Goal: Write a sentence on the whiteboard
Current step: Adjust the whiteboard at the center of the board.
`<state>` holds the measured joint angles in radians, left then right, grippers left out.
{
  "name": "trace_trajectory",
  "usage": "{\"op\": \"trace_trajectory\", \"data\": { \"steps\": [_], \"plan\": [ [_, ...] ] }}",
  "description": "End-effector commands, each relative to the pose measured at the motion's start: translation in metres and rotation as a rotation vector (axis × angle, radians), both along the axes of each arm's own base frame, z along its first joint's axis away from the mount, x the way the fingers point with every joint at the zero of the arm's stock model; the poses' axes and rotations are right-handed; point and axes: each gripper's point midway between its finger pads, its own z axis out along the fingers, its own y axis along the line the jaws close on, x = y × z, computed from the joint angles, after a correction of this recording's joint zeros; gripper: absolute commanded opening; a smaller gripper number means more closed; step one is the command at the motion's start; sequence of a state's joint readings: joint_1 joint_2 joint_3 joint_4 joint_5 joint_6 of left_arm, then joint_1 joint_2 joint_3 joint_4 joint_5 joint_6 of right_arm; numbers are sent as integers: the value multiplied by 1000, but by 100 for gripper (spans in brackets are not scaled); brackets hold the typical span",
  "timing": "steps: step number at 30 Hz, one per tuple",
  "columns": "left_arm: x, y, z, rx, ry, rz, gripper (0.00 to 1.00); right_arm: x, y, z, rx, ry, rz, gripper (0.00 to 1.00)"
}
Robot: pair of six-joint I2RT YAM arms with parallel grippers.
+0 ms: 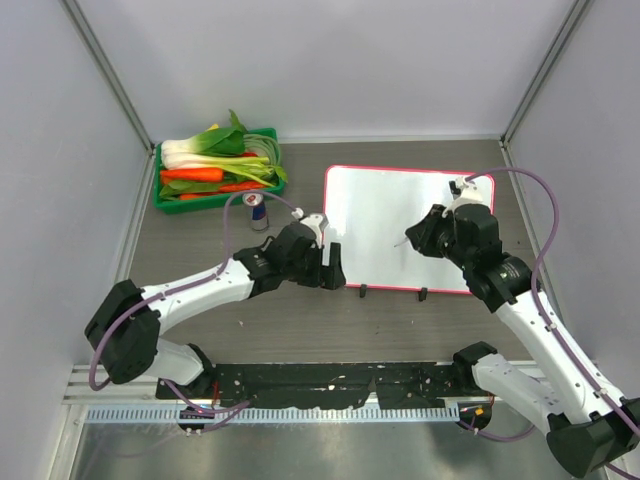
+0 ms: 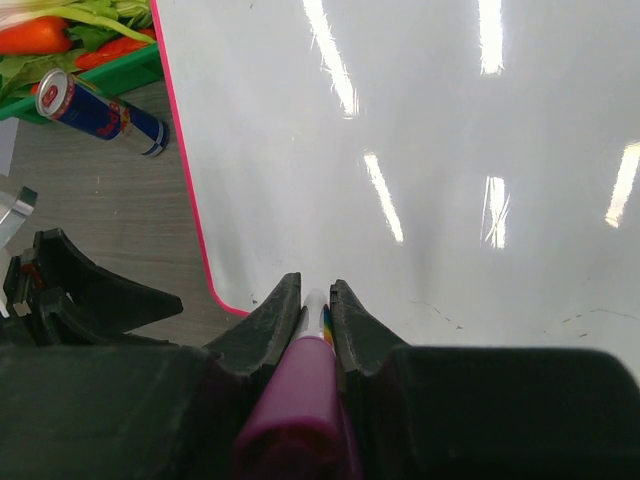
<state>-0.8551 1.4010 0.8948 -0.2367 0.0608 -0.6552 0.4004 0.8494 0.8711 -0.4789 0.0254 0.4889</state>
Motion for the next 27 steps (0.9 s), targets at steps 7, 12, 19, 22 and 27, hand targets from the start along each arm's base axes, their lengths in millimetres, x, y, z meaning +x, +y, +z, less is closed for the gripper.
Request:
{"op": "trace_trajectory", "data": {
  "steps": [7, 12, 19, 22, 27],
  "plan": [
    [41, 34, 10, 41, -131, 140, 94, 5, -12, 12, -6, -36, -30, 1],
    [59, 27, 34, -216, -96, 26, 94, 7, -4, 18, 4, -48, 19, 1],
    [101, 10, 58, -464, -84, -109, 91, 10, 2, 27, 23, -71, 48, 1],
    [119, 10, 50, -480, -60, -118, 88, 11, 4, 29, 30, -70, 57, 1],
    [125, 0, 44, -550, -64, -198, 71, 12, 4, 31, 29, -77, 57, 1]
  ]
}}
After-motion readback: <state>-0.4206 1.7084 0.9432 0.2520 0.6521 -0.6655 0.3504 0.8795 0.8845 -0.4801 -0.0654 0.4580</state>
